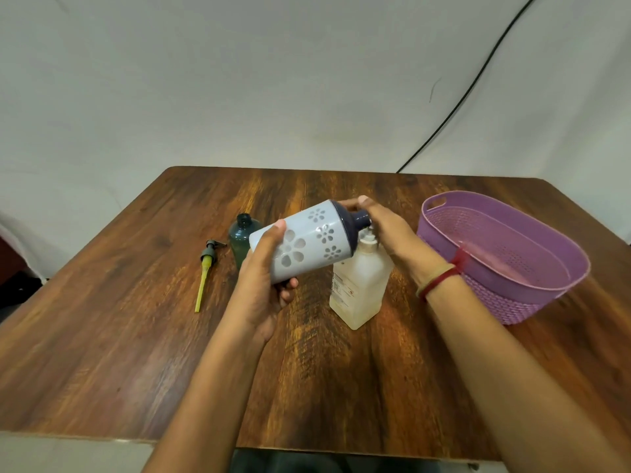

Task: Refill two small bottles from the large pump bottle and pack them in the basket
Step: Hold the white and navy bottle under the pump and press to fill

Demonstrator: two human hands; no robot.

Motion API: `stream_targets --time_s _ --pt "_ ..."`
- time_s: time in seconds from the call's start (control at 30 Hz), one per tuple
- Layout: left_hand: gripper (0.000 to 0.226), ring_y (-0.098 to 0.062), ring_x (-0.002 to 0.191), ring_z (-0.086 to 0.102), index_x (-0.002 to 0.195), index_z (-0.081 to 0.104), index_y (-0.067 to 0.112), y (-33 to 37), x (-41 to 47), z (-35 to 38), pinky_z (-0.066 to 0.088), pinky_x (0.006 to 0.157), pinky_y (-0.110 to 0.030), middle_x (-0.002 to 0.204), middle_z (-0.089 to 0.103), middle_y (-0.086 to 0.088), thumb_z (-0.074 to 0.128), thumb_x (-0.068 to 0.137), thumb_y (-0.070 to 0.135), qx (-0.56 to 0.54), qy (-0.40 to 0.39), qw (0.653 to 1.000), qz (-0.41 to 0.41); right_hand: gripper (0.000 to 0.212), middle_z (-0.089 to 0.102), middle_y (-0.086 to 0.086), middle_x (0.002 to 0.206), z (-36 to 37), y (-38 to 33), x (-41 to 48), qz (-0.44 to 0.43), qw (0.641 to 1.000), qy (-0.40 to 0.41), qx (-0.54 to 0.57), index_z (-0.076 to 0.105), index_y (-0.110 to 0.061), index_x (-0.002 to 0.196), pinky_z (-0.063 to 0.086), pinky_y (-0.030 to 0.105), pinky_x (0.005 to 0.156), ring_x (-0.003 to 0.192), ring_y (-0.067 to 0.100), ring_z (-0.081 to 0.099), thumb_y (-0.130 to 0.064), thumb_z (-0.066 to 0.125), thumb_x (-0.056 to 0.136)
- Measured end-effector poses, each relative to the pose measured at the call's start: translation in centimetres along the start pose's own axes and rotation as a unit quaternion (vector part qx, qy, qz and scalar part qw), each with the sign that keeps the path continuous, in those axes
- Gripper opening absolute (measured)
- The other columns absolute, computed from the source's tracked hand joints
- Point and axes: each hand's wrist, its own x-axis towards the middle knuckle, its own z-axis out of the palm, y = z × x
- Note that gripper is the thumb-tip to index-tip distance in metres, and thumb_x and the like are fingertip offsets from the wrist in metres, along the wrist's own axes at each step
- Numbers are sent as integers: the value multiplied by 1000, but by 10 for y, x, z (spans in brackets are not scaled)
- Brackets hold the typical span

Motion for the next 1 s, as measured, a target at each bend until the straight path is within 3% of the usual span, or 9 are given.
stream_targets --time_s 0.1,0.17,0.33,0.4,0.5,0.57,0.73,0.87,1.0 --pt "30 -8 46 44 93 63 21 -3 1 -1 31 35 -13 67 62 3 57 84 49 0 2 1000 -7 39 53 1 117 2 7 0 -9 999 7 -37 56 -29 123 38 19 69 94 6 51 -32 22 103" --pt "30 -8 47 44 93 63 21 -2 0 -2 31 35 -13 69 63 2 57 84 50 0 -5 1000 -9 37 54 6 124 4 9 1 -12 999 13 -48 58 -32 116 40 22 74 105 16 53 -34 23 102" --pt "31 -8 49 45 95 63 22 2 -3 -1 32 37 -13 70 63 3 57 84 50 0 -16 1000 1 38 64 1 94 -4 -7 -3 43 999 -16 -23 64 -29 83 42 35 89 94 19 59 -43 32 99" --pt "32 -8 48 45 94 62 22 2 -2 -1 32 37 -14 68 63 4 58 82 51 2 -18 1000 2 37 63 0 98 -6 -7 -3 35 999 -22 -25 64 -28 89 43 30 85 96 18 58 -44 32 99" --pt "35 -7 47 44 95 63 21 -1 0 -2 32 37 -14 67 62 4 58 79 52 9 -13 1000 -4 41 56 2 114 -2 -2 -2 27 999 -25 -27 58 -24 120 42 22 76 95 11 54 -40 26 101" --pt "33 -7 47 44 94 63 21 -2 1 -2 32 37 -13 65 62 5 57 82 51 11 -12 1000 -4 43 51 5 130 -1 1 -1 26 997 -25 -62 48 -30 134 40 27 84 108 16 52 -43 24 100" --pt "30 -7 48 45 93 63 22 2 -1 -2 32 37 -13 64 64 6 57 84 50 8 -21 1000 1 41 43 9 141 -4 -7 -1 31 997 -25 -71 45 -30 136 37 38 101 128 28 41 -39 27 101" --pt "31 -7 49 46 94 63 21 4 0 -3 33 37 -13 66 63 5 57 84 51 2 -20 1000 3 40 51 9 133 -9 -18 2 32 995 -43 -85 53 -20 130 41 23 79 117 22 48 -37 32 101" --pt "33 -7 48 45 96 63 22 -2 4 -2 32 38 -13 69 63 4 57 83 52 4 -17 1000 -7 40 51 2 123 -2 -2 2 33 998 -14 -51 50 -30 130 42 29 86 111 19 49 -37 23 102"
